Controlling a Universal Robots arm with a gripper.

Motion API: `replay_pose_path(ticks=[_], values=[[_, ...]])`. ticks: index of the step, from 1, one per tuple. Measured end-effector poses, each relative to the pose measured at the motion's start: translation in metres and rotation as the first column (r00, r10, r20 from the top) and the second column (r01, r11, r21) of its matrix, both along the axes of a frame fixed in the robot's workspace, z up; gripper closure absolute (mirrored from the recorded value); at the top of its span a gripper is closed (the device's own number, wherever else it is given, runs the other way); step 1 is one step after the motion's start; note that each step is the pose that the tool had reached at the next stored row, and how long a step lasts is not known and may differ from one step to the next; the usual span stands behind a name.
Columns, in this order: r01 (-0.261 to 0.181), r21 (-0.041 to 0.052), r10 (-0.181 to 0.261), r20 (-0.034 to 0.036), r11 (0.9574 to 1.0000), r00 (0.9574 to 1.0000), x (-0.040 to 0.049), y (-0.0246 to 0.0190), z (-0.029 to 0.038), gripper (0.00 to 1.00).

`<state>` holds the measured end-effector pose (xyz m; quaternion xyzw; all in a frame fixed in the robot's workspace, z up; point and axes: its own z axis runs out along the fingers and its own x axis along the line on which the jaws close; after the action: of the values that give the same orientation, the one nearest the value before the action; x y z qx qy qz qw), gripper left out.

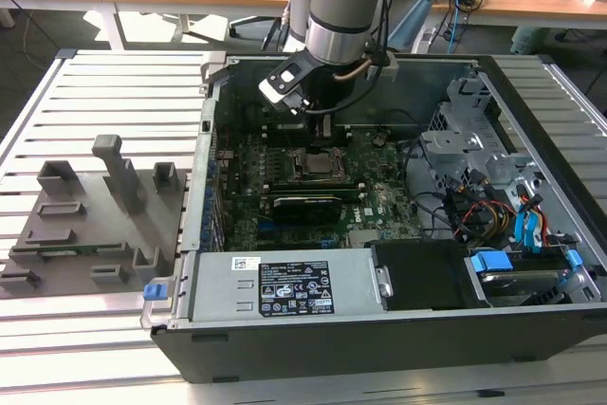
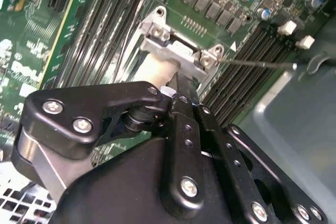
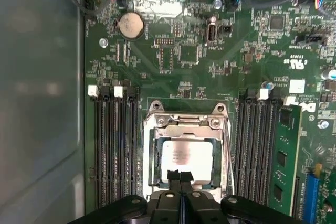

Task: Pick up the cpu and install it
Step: 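Close the cpu cover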

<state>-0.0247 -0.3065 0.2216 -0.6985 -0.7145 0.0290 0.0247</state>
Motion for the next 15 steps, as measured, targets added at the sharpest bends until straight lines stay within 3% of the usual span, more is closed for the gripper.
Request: replay_pose_path(ticks=[7, 15], values=[[0.0, 0.0, 0.0, 0.0, 1.0, 1.0, -0.0088, 0.0, -0.0133, 0.89], [0.0, -0.0016, 0.0, -0.0004, 1.0, 1.0, -0.0114, 0.0, -0.018, 0.89]])
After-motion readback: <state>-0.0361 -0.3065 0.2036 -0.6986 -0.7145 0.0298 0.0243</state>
